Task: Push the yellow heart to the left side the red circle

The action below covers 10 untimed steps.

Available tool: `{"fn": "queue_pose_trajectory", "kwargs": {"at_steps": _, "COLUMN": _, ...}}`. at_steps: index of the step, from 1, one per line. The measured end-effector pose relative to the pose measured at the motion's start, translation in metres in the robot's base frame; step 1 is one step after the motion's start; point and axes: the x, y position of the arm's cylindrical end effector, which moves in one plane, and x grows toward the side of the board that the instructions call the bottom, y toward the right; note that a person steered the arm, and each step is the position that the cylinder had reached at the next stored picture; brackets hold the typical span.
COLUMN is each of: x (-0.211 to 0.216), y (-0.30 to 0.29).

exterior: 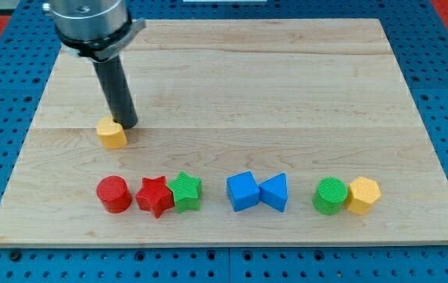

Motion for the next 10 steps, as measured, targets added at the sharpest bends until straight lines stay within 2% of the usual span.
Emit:
{"fn": "queue_pose_trajectory", "kwargs": {"at_steps": 2, "x": 0.028, "y": -0.055}}
{"fn": "queue_pose_trajectory", "kwargs": {"at_steps": 4, "x": 0.039, "y": -0.038}}
{"fn": "queue_pose_trajectory", "kwargs": {"at_steps": 6, "x": 0.053, "y": -0.053}}
{"fn": "queue_pose_trajectory", "kwargs": {"at_steps": 7, "x": 0.076, "y": -0.061}}
{"fn": "queue_pose_trajectory", "kwargs": {"at_steps": 10, "x": 0.092, "y": -0.060}}
